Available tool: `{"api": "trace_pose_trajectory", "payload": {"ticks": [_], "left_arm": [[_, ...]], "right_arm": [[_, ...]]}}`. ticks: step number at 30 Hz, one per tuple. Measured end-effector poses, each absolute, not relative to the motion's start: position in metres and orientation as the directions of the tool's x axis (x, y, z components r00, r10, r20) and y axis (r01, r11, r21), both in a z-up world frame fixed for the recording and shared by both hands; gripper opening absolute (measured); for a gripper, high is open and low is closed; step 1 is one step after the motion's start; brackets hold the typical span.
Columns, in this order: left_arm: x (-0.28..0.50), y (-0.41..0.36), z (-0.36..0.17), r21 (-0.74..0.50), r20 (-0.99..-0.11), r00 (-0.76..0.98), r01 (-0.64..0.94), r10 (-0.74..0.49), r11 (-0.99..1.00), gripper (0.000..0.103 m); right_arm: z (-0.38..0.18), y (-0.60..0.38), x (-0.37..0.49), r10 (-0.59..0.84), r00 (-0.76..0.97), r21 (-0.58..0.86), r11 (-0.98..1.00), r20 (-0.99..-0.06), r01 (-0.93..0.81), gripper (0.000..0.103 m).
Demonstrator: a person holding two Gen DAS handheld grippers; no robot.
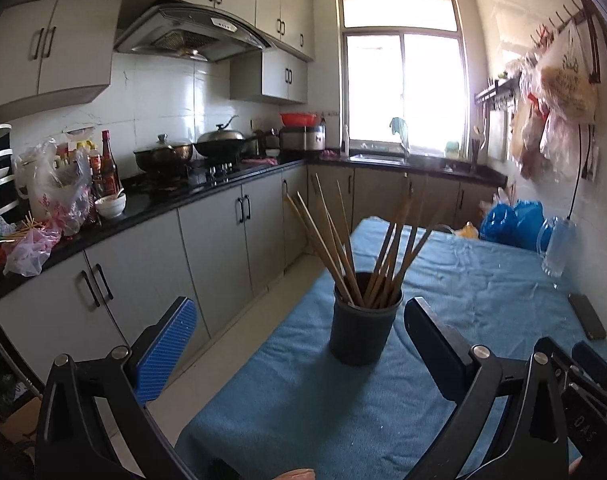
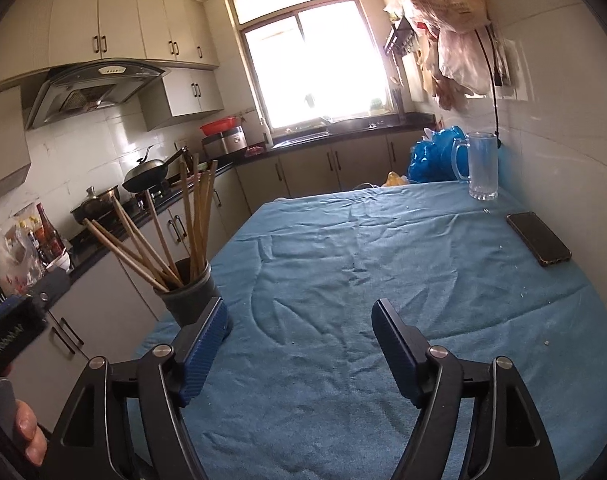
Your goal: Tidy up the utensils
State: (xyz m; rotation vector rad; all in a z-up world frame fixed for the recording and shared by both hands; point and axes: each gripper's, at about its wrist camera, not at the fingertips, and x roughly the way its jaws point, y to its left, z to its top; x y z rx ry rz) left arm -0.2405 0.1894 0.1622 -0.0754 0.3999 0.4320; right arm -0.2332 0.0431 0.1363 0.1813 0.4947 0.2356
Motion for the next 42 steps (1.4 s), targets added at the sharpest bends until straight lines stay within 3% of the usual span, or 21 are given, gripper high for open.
{"api": "trace_pose_trajectory", "payload": {"ticks": [25,42], "left_arm": [[-0.219,0.204,0.124,0.036,-0.541,0.761,-0.406,0.36,0.913,0.103],[-0.211,0.206,0.114,0.028,-0.558,0.76,-0.385,0.333,0.923,0.103]], "right_arm": [[0.125,0.061,-0.232,0.227,0.855,0.16,0.972,-0.466,-0.171,0.084],[0.116,0.069,-0.227,0.202,0.861,0.119,0.979,-0.467,-0.165,0.086]]}}
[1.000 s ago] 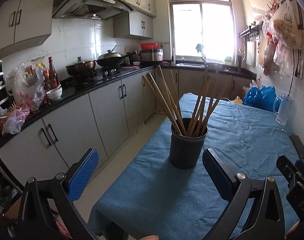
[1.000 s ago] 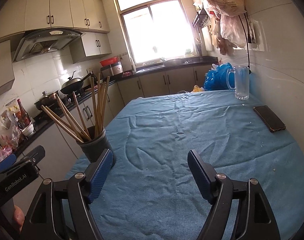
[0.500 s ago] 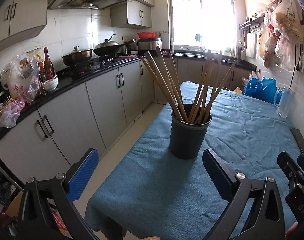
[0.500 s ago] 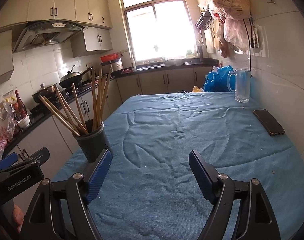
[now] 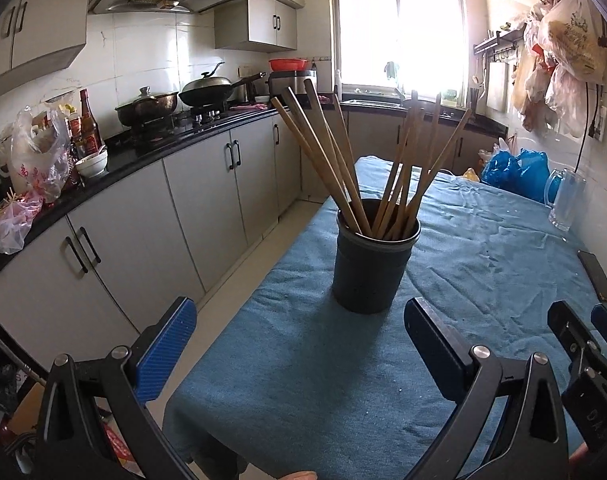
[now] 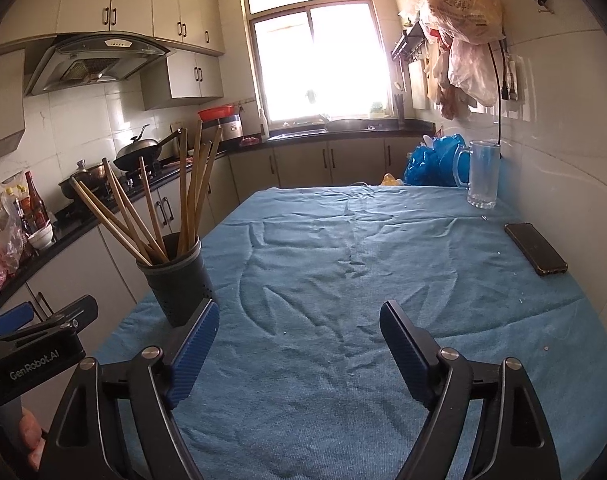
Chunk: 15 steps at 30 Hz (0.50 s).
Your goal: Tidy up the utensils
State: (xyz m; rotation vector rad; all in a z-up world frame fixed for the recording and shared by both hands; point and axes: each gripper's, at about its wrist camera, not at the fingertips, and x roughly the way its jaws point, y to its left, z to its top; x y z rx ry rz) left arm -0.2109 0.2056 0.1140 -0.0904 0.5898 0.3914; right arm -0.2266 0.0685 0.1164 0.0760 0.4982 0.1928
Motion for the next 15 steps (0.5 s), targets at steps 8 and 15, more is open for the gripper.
{"api": "trace_pose_trajectory", "payload": {"ticks": [8,15], "left_arm": [[-0.2096,0.2033,0.1131,0.029,-0.554,0.771,-0.36,0.315,0.933,0.103],[-0.2102,0.2033,0.1135,0.026,-0.546,0.777,-0.36,0.315,0.933,0.103]], "right_arm": [[0.1149,0.0689,-0.2248,0.198,0.865,0.114,0.98,-0.461,-0.164,0.088],[0.1149,0.0675,-0.2241,0.196,0.866,0.114,0.98,-0.459,-0.162,0.089]]}}
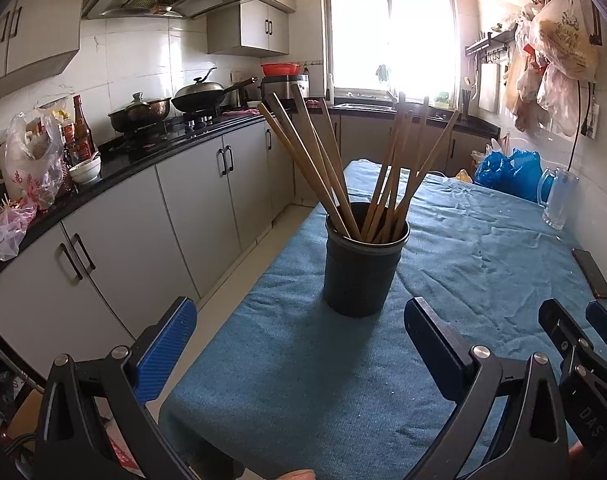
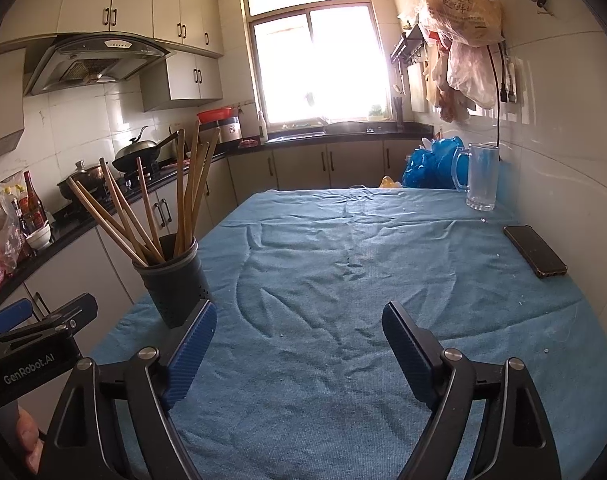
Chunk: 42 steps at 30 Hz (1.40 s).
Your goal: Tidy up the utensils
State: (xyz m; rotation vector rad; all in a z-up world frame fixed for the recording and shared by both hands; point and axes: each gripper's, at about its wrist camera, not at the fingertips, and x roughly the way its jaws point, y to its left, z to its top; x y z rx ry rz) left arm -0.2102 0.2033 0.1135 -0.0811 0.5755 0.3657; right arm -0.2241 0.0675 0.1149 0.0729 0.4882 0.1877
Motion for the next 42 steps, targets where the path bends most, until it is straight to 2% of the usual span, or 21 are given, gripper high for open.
{"api": "trace_pose_trajectory", "payload": {"ticks": [11,35,42], "left_arm": [[-0.214,0.204,0.117,0.012,-0.51,0.8,-0.36,0.315,0.933,0.103],[-0.21,0.212,0.11,0.001,-0.525,0.791,-0.369,0.314,0.93,0.103],[-0.212,0.211,0.122,0.04,-0.486,0.806,-0.365,0.337,0.93,0.103]], "right_arm": [[0.117,0.072,-0.227,0.197,0.873,0.096,0.98,-0.446,-0.172,0.089],[0.117,0.088,-0.235,0.19,0.894,0.036,0.981,-0.406,-0.192,0.092],[0.119,0.088,-0.233,0.194,0.896,0.04,0.98,-0.4,-0.194,0.092]]}}
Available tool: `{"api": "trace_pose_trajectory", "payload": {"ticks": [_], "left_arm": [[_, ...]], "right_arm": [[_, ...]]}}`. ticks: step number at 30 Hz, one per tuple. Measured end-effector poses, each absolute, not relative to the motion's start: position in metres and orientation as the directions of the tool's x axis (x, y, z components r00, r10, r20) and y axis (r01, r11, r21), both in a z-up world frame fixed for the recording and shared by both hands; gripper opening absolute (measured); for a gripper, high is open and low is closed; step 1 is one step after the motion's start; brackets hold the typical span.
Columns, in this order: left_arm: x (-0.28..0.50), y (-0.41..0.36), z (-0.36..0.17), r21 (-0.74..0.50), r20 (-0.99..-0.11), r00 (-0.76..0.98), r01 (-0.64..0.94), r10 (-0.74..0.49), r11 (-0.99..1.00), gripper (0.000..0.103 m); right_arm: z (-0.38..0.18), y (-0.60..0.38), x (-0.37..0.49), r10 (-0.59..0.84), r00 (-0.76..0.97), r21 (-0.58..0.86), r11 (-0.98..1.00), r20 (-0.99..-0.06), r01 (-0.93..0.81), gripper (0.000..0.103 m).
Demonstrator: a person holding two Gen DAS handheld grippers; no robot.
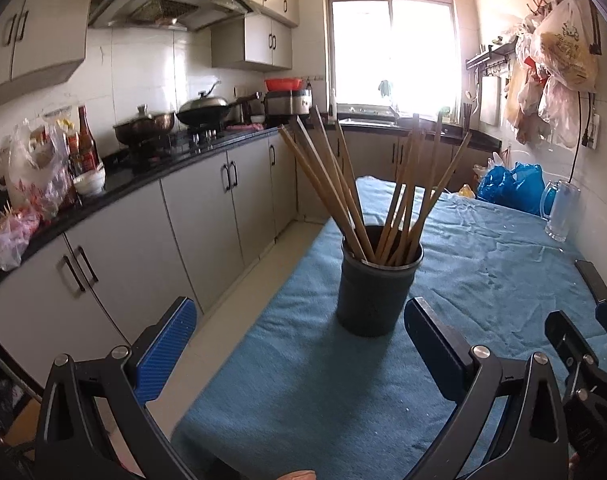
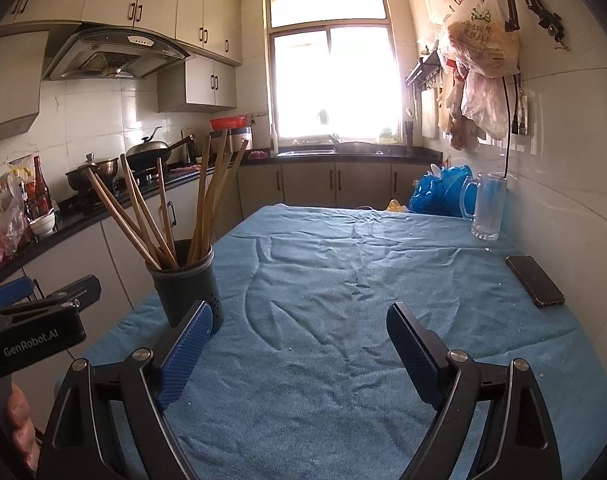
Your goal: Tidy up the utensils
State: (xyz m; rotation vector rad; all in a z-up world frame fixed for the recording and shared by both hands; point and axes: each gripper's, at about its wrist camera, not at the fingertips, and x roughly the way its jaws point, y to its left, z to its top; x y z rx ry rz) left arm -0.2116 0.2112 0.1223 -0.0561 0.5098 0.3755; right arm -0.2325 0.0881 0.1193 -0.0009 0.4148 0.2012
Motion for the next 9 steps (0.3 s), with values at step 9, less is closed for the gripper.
{"api": "trace_pose_trajectory", "payload": {"ticks": [9], "left_arm": [[-0.203,0.178,0.134,0.074,-0.48,0.831,-0.28,0.28,0.957,0.103]], "right_arm": [[0.123,0.061,-0.225,0.193,0.894,0.09,0.981,-0.404,-0.171,0.093]]}}
